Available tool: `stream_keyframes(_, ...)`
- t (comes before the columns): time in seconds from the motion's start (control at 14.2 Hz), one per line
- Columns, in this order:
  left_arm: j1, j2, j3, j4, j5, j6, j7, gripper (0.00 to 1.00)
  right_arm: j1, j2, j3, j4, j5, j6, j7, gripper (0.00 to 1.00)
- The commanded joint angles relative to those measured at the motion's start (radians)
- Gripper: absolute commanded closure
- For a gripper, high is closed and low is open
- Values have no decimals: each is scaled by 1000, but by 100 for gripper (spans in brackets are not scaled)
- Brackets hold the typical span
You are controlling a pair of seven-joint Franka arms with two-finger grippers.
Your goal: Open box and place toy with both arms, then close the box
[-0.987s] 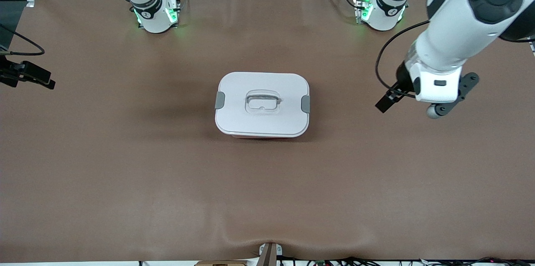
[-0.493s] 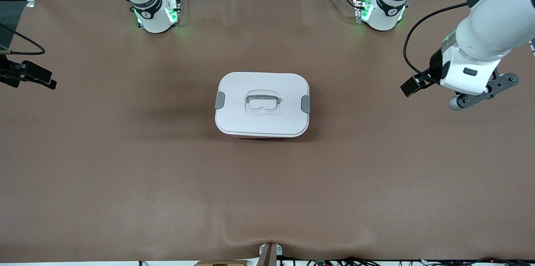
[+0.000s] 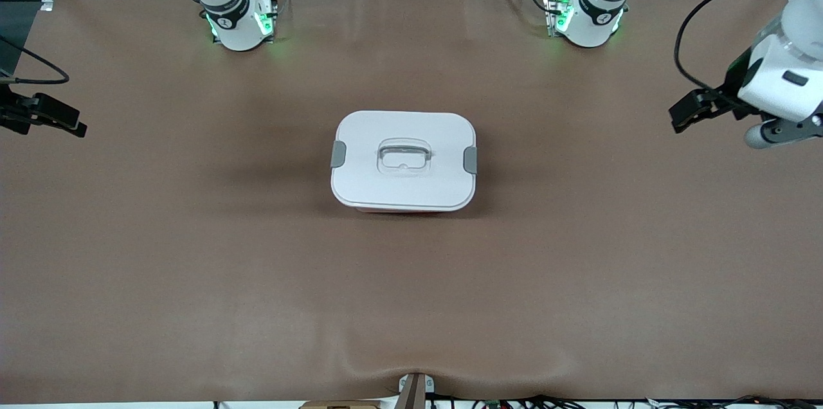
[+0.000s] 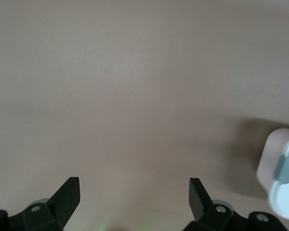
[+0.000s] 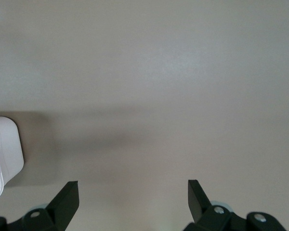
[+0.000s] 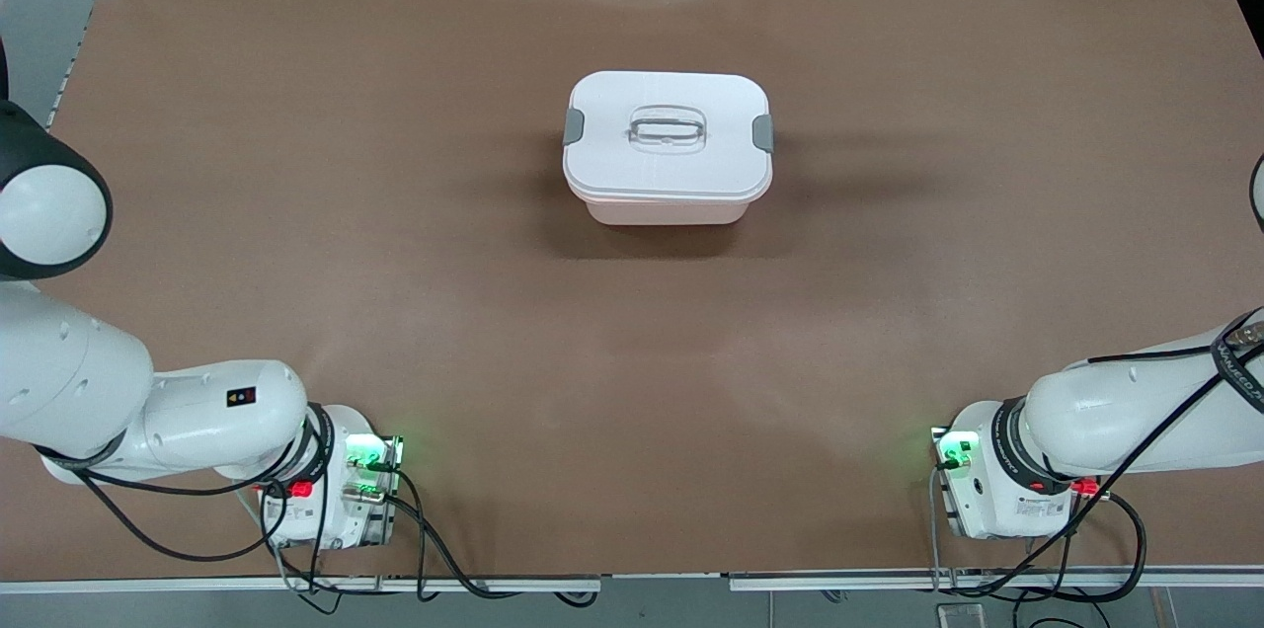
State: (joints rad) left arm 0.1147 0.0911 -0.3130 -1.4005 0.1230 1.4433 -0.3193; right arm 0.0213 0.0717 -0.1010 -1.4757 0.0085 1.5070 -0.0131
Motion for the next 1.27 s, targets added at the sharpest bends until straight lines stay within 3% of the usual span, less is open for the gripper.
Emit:
stream_keyframes(0.0, -151, -40, 200, -18, -55, -21, 97, 0, -14, -10, 11, 5, 13, -5, 5, 0)
stream_keyframes(0.14, -294, -66, 380, -47, -85, -27, 127, 0, -15, -10, 11, 5, 13, -5, 7, 0)
stream_keyframes(0.21, -305, -76, 412, -58, -110, -26, 149, 0, -15, -10, 11, 5, 13, -5, 7, 0)
stream_keyframes(1.2, -273, -80, 400, -78, -122, -17, 181, 0, -14, -9, 12, 5, 13, -4, 7, 0)
